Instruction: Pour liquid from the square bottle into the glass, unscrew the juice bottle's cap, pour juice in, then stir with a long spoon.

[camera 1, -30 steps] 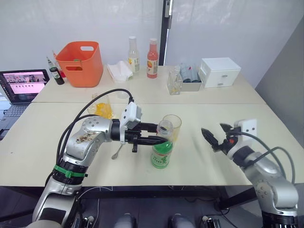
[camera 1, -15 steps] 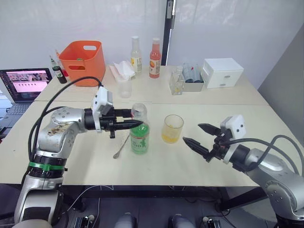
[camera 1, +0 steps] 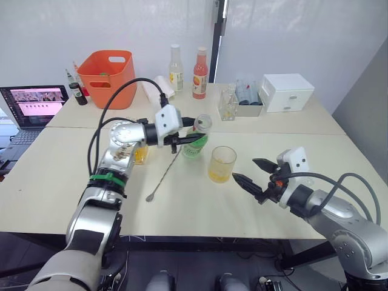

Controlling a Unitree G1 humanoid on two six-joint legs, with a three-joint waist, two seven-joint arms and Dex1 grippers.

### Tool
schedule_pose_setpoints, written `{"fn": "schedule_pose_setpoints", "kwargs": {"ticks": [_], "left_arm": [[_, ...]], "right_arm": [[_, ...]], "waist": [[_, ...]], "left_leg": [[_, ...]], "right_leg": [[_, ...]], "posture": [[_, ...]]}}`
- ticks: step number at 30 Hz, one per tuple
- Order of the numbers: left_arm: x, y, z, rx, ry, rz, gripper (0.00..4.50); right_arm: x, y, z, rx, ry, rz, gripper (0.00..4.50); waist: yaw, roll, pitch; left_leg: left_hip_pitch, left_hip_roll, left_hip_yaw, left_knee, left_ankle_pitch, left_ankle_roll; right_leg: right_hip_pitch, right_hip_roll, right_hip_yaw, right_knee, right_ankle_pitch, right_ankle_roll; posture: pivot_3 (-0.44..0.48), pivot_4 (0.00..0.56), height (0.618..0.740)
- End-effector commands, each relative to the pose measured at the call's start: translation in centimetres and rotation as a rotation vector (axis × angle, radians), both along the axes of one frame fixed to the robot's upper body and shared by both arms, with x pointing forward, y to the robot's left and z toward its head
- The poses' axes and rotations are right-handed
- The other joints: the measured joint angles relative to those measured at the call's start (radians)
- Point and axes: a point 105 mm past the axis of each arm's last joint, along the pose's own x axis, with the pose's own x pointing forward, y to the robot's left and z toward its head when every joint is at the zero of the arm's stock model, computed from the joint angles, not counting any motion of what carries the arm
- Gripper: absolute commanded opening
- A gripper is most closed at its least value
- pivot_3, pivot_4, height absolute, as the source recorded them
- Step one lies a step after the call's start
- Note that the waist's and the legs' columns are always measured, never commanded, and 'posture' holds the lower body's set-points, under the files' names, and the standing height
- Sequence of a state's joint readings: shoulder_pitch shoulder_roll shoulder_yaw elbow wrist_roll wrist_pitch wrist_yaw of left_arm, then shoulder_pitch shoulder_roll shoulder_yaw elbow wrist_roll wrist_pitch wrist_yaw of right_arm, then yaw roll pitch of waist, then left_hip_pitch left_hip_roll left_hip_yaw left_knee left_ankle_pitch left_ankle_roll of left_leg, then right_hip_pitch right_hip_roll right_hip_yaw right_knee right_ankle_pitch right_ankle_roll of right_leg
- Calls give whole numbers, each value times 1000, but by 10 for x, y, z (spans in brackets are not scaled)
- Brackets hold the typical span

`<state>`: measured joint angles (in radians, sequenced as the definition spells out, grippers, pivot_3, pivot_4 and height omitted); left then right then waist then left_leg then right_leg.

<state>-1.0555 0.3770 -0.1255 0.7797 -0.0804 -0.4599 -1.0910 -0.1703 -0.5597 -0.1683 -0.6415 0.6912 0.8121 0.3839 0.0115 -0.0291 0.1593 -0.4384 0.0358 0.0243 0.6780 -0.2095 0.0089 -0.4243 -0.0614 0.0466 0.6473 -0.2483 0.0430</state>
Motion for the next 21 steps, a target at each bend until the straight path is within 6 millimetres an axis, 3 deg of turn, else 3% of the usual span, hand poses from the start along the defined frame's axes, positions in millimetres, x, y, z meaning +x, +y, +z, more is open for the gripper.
{"fn": "schedule_pose_setpoints", "kwargs": {"ticks": [1, 11, 21], "left_arm": [[1, -10, 23, 16, -235, 0, 1337], [8, -25, 7, 163, -470, 46, 1337], [20, -38, -5, 260, -581, 118, 1337]], "right_arm": [[-5, 6, 12, 12, -47, 5, 4484], [-6, 14, 14, 51, -51, -26, 4484], [-11, 16, 16, 77, -44, -33, 4484]], "waist": [[-1, 0, 0], [0, 0, 0], [0, 0, 0]], "left_leg": [[-1, 0, 0, 0, 0, 0], [-1, 0, -1, 0, 0, 0], [-2, -1, -1, 0, 0, 0]], "right_leg": [[-1, 0, 0, 0, 0, 0], [-1, 0, 0, 0, 0, 1], [-1, 0, 0, 0, 1, 2]], "posture": [[0, 150, 715], [0, 150, 715], [0, 150, 715]]}}
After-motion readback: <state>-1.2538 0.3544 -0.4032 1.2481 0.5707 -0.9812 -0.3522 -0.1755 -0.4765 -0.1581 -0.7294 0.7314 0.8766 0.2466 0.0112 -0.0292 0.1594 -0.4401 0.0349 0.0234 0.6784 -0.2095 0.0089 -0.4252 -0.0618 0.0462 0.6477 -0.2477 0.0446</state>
